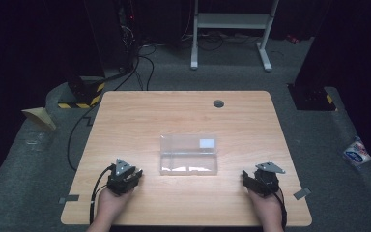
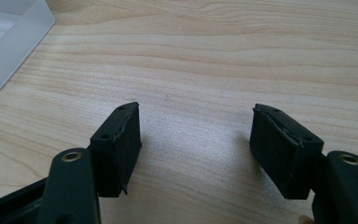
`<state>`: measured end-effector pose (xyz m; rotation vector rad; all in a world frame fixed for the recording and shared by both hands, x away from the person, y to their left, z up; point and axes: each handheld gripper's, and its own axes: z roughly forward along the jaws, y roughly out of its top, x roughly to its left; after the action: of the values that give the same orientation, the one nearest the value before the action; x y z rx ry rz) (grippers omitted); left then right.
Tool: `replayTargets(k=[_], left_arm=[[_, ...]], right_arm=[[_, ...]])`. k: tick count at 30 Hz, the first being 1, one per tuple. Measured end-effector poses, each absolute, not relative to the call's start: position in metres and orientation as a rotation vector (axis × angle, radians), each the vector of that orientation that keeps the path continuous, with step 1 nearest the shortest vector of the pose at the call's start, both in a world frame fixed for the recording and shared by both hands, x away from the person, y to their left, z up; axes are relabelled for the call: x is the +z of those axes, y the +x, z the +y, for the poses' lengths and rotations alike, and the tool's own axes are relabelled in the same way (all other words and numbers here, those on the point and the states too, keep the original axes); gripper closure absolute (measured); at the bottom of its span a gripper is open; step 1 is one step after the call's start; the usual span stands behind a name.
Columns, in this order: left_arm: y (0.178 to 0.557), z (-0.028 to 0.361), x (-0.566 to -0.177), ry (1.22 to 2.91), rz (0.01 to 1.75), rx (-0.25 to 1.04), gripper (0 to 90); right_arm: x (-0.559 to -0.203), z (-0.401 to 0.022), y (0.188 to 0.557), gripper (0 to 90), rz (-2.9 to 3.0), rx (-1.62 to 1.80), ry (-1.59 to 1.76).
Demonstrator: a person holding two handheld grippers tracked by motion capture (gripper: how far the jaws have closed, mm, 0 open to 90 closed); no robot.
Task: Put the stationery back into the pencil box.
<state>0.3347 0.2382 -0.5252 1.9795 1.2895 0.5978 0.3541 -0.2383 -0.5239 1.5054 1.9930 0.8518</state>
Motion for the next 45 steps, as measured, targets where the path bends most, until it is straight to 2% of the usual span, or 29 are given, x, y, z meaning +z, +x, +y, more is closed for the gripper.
replayTargets(k=[24, 29, 39, 45], left_arm=[[0.328, 0.235, -0.527, 1.960, 1.290, 0.654, 68.0], [0.325, 0.232, -0.518, 1.901, 1.301, 0.653, 68.0], [0.314, 0.213, -0.501, 1.939, 1.273, 0.676, 68.0], [0.312, 0.206, -0.495, 1.918, 1.265, 0.645, 68.0]], right_arm=[[-0.524, -0.238, 0.353, 35.6, 1.984, 0.853, 1.512], [-0.524, -0.239, 0.353, 35.6, 1.986, 0.859, 1.514], [-0.524, -0.239, 0.354, 35.5, 2.003, 0.859, 1.491], [-0.523, -0.239, 0.355, 35.6, 2.010, 0.861, 1.492]])
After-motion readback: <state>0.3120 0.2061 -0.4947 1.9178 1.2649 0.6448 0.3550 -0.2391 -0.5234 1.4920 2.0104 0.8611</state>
